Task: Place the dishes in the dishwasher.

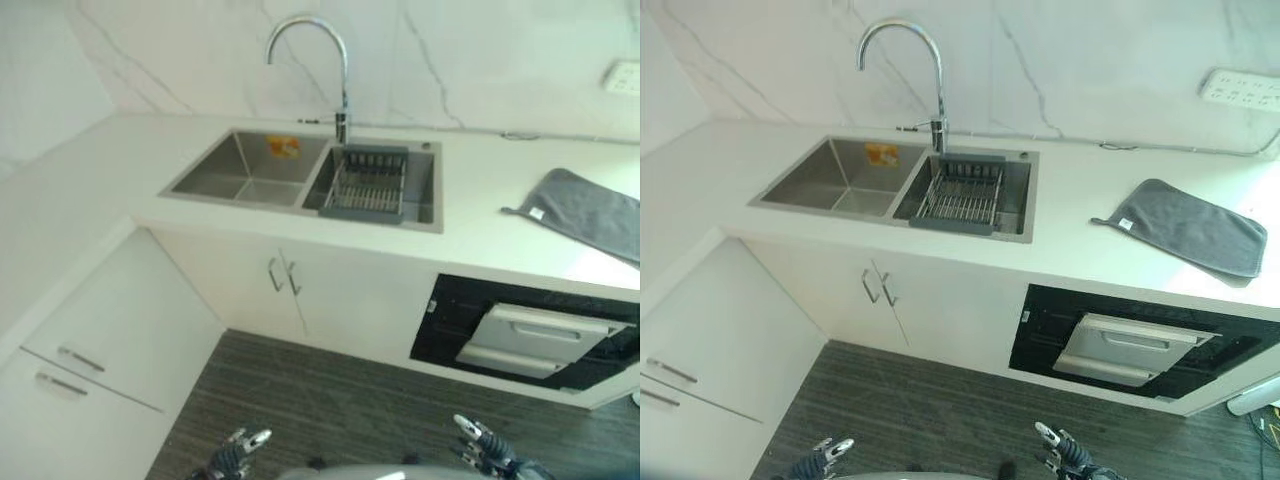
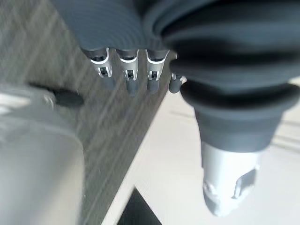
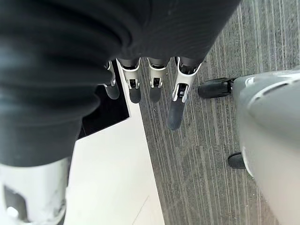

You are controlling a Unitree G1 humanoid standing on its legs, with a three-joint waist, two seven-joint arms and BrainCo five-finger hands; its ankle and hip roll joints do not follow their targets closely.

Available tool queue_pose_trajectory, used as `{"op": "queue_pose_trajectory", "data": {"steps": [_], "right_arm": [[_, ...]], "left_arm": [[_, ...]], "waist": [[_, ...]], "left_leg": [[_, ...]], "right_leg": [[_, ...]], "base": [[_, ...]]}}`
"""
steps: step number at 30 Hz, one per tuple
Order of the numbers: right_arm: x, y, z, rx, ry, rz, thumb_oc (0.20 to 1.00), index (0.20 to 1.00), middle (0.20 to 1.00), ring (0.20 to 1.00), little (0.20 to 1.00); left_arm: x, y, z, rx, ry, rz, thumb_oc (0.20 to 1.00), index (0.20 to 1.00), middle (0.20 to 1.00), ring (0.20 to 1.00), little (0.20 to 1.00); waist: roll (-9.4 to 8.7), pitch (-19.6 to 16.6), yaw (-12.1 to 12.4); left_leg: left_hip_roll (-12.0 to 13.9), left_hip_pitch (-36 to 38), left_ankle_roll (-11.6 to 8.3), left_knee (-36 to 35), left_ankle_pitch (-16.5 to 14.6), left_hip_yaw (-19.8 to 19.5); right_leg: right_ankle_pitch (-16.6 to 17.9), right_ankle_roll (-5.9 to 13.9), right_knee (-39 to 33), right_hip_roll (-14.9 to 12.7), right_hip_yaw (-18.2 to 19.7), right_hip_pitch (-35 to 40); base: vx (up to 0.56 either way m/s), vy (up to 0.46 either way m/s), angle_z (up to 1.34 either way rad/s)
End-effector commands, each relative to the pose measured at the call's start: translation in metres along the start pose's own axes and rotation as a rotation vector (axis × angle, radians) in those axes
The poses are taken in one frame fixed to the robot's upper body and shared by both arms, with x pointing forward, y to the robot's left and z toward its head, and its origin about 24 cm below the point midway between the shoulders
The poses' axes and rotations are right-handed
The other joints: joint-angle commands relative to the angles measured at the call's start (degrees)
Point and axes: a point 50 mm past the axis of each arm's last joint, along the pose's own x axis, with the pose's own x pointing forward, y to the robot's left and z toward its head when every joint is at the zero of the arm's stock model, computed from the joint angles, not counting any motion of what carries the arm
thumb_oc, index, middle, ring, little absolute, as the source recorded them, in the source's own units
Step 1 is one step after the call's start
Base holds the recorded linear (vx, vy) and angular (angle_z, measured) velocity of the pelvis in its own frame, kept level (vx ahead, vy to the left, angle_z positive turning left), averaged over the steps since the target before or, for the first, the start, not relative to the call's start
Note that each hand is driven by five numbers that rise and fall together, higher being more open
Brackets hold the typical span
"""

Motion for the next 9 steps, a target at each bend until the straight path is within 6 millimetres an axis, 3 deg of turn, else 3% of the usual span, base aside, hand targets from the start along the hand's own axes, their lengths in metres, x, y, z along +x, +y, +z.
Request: {"op": "queue_pose_trajectory", "data": {"steps": [1,9], "right_arm": [[0.008,0.005,0.033,-0.047,-0.075,-0.035,1.000,1.000,1.000,1.000,1.000],[0.004,-0.004,0.015,-0.134,-0.015,-0.063,1.000,1.000,1.000,1.000,1.000]], "left_arm": [[0.007,0.003,0.034,-0.014,-0.081,0.015,1.000,1.000,1.000,1.000,1.000],[0.013,-0.008,0.035,-0.056,-0.101,0.005,1.000,1.000,1.000,1.000,1.000]], "waist": [[-3.00,2.8,0.1],[-2.88,1.3,-1.8]], "left_leg": [[-3.0,-0.3,-0.09,3.3,-6.5,3.0],[-2.7,2.4,-0.03,2.5,-6.9,3.5]], "right_leg": [[-6.4,3.31,3.0,-4.5,-2.3,2.6],[-7.9,2.38,3.5,-3.5,-1.5,4.7]], "base": [[0.05,-0.042,-0.03],[0.06,-0.017,0.00]]}}
